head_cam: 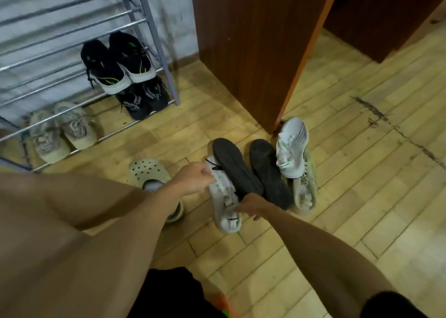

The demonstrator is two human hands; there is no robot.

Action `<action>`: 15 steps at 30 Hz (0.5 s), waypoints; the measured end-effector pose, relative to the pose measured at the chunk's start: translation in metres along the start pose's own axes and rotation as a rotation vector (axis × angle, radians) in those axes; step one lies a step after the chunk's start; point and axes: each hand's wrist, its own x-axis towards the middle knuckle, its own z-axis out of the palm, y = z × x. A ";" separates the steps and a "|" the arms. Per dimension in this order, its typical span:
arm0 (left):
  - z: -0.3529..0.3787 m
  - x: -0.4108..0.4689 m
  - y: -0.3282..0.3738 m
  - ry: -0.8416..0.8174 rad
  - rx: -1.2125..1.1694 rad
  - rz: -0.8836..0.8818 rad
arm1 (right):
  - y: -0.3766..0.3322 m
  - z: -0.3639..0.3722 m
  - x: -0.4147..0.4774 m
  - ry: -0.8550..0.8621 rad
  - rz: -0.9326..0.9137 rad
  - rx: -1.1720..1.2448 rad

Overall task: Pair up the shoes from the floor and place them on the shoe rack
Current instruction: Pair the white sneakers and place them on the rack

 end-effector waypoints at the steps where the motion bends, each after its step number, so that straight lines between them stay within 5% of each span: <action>1: -0.001 0.001 -0.003 0.007 -0.029 -0.017 | 0.000 0.010 0.003 -0.011 0.012 0.022; 6: -0.006 0.007 -0.014 0.018 -0.192 -0.129 | -0.007 0.048 0.019 0.137 0.030 0.088; 11: -0.013 0.010 -0.017 0.013 -0.202 -0.163 | -0.043 0.062 0.024 -0.076 0.134 0.502; 15: -0.027 0.011 -0.024 0.133 -0.220 -0.222 | -0.083 0.045 0.018 -0.132 0.022 0.642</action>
